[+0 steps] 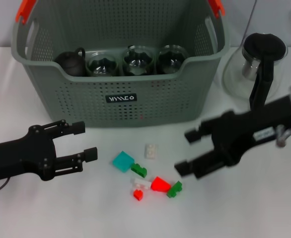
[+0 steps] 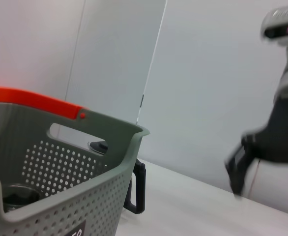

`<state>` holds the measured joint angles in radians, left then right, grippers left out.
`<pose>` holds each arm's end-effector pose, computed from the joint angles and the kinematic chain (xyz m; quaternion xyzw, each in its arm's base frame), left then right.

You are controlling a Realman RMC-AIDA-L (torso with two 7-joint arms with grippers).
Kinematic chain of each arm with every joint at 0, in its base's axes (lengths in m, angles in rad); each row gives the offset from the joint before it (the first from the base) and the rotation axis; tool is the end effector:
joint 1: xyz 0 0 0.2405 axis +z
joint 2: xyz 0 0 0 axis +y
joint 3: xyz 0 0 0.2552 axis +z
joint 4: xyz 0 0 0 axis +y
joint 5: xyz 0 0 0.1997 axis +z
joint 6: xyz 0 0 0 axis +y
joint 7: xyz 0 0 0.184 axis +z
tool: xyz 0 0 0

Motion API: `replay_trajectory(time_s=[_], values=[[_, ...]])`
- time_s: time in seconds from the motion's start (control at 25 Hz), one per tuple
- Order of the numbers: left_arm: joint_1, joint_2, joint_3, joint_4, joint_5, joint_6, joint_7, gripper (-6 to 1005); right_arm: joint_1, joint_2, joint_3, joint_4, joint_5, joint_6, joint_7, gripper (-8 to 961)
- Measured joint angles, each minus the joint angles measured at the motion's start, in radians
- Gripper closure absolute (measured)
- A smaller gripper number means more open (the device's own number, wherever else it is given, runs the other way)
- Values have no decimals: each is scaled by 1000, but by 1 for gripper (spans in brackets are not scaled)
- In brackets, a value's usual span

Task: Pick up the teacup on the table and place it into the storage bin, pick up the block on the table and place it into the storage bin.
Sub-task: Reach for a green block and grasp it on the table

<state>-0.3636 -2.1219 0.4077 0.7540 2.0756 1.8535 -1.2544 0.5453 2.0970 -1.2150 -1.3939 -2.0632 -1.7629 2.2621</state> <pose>-0.2675 0.2704 -0.0019 -0.9139 -0.2092 -0.3133 0.1510 0.1299 0.3048 -0.0292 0.9720 -0.2295 -0.0486 0.0137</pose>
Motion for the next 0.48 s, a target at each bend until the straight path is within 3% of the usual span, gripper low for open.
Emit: replay_trajectory(time_s=[0.2,0.48], values=[[-12,5,0,-5,0,-3,9,234,73,3,-142,44,-210,32,216,15],[-5,-1,0,-7,22,-17,50,234,205,5,-454,187,-334,206,437,14]])
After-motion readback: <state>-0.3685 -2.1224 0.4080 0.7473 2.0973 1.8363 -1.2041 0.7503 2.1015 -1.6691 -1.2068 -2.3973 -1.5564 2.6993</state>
